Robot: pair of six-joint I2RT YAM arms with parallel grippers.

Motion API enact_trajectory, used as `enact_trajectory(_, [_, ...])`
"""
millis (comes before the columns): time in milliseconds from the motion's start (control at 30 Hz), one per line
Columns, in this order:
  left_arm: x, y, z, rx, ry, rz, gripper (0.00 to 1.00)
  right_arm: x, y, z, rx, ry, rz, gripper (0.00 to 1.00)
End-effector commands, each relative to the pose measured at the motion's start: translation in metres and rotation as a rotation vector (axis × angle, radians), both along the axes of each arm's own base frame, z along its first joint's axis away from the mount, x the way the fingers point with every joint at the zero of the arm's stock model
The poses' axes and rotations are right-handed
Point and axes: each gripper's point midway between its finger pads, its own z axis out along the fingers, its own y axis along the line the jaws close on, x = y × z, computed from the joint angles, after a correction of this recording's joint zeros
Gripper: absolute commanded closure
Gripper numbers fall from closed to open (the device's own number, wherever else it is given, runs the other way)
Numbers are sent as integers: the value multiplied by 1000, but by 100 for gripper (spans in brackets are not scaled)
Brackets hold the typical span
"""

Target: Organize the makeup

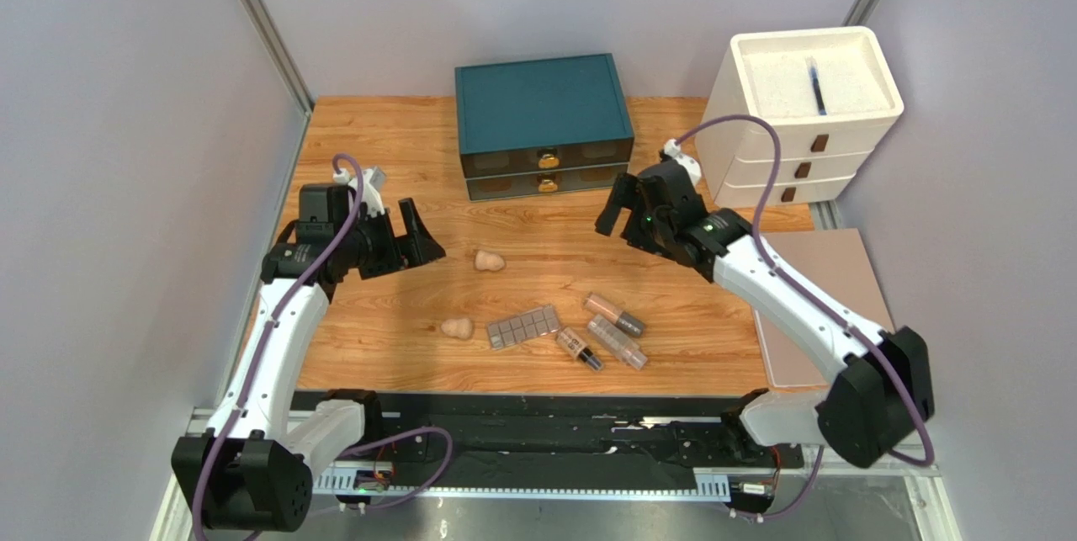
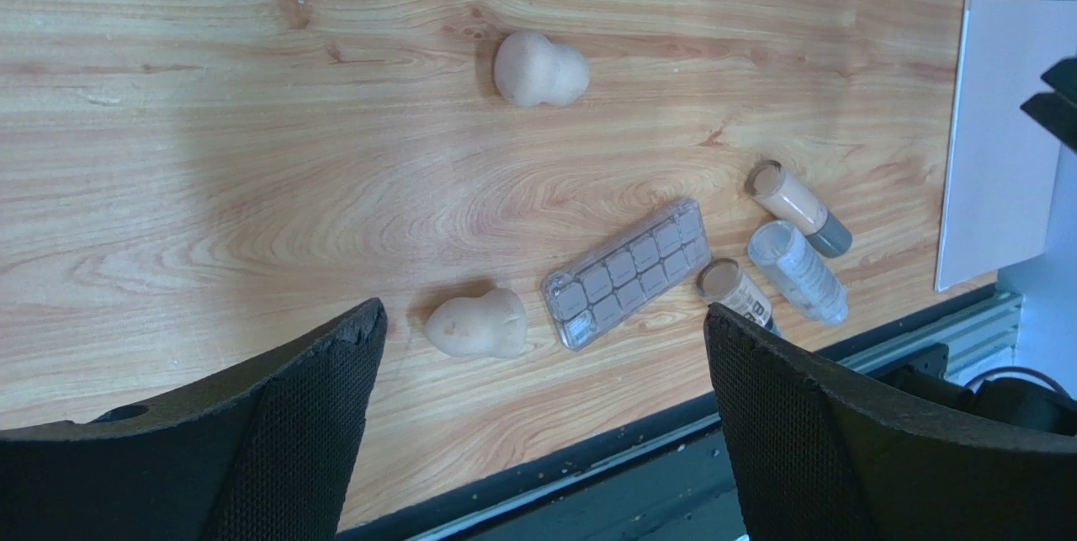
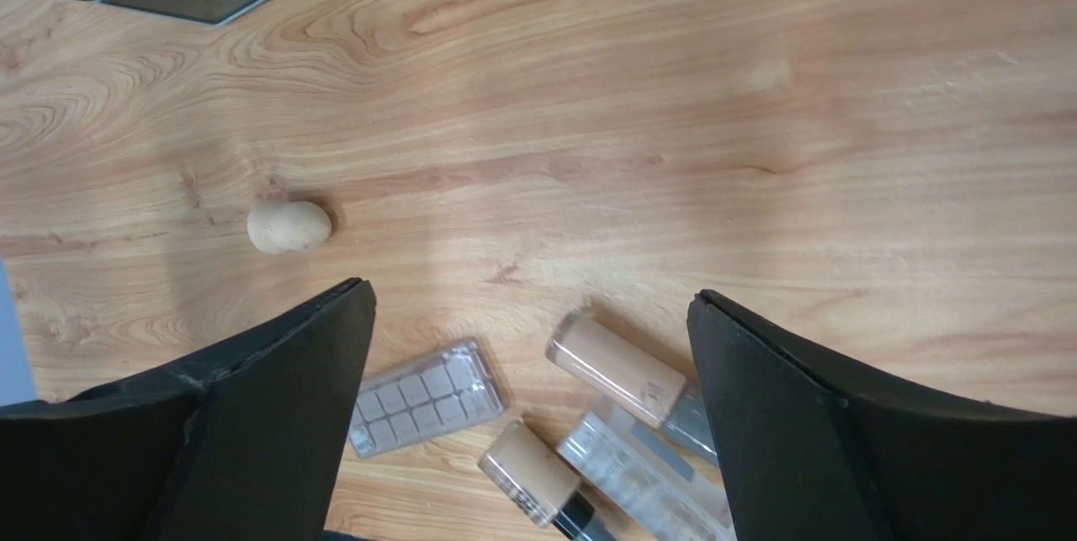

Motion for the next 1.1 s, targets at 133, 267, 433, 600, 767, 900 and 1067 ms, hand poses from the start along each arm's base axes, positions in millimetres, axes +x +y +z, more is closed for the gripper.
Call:
enact_trajectory(133, [27, -8, 15, -53, 24, -4, 2, 63, 52, 36, -103, -151, 66, 0])
enact_trajectory(267, [50, -11, 29, -90, 36, 21, 2, 85, 71, 47, -179, -238, 80, 0])
enact_trajectory(433, [78, -23, 35, -168, 86, 16, 7, 112, 87, 50, -210, -293, 90, 2])
enact_trajectory(600, [104, -33, 40, -261, 131, 47, 8, 135, 104, 27, -272, -274, 134, 11])
enact_trajectory(767, [133, -45, 53, -362, 113, 39, 8, 158, 119, 24, -303, -293, 159, 32])
enact_trajectory(900, [154, -50, 49, -393, 152, 27, 8, 172, 122, 17, -352, -295, 164, 31])
enact_trajectory(1067, [167, -54, 51, -415, 162, 5, 7, 184, 125, 7, -379, -291, 163, 31])
